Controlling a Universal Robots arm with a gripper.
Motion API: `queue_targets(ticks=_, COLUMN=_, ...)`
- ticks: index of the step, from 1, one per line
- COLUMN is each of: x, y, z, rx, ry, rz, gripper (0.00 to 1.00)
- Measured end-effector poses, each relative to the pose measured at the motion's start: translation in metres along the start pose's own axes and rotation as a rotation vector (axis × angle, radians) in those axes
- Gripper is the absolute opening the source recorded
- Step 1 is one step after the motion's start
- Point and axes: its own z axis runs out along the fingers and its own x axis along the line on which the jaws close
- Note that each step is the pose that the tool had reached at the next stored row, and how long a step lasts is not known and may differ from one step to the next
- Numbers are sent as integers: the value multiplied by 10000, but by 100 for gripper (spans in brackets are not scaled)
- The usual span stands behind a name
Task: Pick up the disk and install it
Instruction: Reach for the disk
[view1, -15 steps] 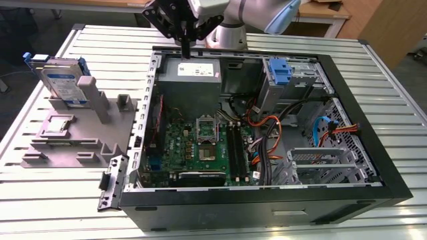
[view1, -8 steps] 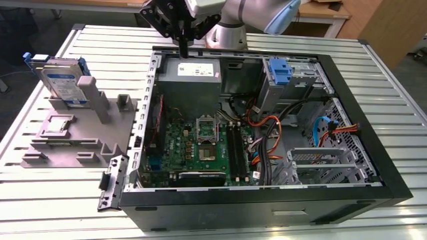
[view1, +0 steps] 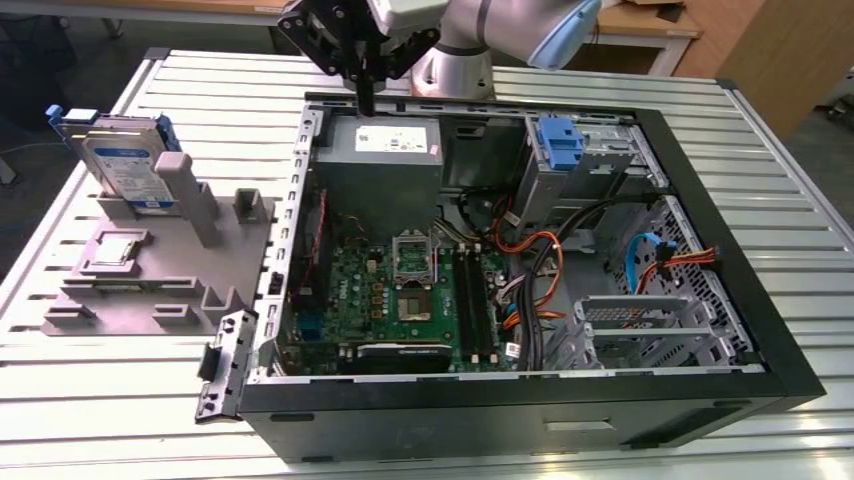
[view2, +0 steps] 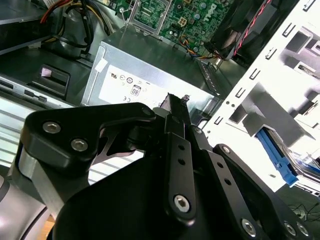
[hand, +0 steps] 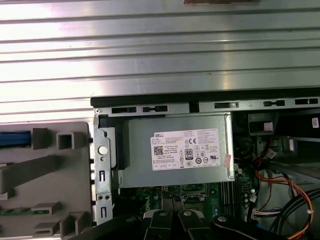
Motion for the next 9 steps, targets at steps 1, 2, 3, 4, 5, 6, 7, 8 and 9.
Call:
queue_targets(ticks=1, x=3, y=0, z=0, rx=-1, ry=0, rz=0, gripper=10)
queue_targets(ticks=2, x=7, y=-1, z=0, rx=0, ry=0, rz=0, gripper=10)
queue_targets(ticks=3, x=11, y=-1, z=0, rx=0, ry=0, rz=0, gripper=10)
queue_targets(ticks=4, x=16, y=-1, z=0, rx=0, ry=0, rz=0, gripper=10)
queue_targets(ticks=5, x=19, y=-1, z=0, rx=-1, ry=0, rz=0, gripper=10)
queue_targets(ticks=6, x=23, y=-1, z=0, rx=0, ry=0, rz=-1, gripper=10)
queue_targets(ticks=7, x=26, y=-1, z=0, rx=0, ry=0, rz=0, gripper=10)
queue_targets(ticks=8, x=29, y=-2, z=-1, rx=0, ry=0, rz=-1, gripper=10)
queue_targets(ticks=9, x=32, y=-2, z=-1, rx=-1, ry=0, rz=0, gripper=10)
